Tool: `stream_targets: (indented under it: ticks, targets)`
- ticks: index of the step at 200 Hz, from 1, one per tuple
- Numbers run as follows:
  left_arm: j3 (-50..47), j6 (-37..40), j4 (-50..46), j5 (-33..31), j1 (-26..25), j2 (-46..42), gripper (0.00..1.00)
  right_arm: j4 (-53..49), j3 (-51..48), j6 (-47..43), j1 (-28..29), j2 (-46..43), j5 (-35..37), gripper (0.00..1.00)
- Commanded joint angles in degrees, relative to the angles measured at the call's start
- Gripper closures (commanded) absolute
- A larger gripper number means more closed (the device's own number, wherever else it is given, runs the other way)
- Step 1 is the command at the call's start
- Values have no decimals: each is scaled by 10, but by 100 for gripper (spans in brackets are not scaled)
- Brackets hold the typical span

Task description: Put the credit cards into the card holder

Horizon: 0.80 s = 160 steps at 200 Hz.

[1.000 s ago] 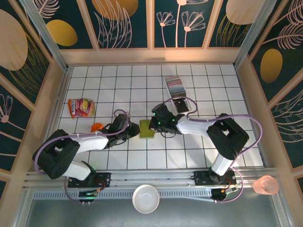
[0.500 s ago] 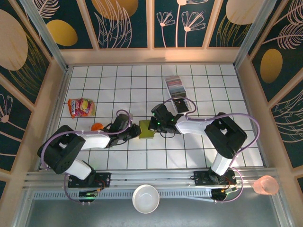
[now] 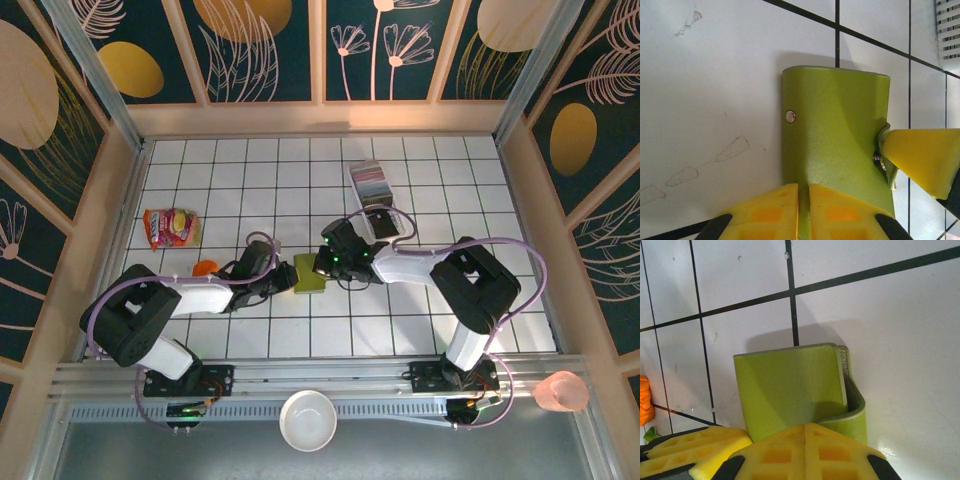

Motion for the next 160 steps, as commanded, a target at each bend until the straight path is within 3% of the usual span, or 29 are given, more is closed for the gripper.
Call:
stream_targets:
  ticks: [1,44,97,160]
  targets:
    - [-7,10,5,16,-3,17,89,-8,16,-8,4,15,5,100]
    - [-5,8,4,16,-3,19,90,-76,26,-29,16,28,52,100]
    - [-5,7,2,14,-3,17,90,-92,11,-20,39,45,77,100]
    - [-9,1,5,10,-3,16,91,-178,-11,4,96,80,183,100]
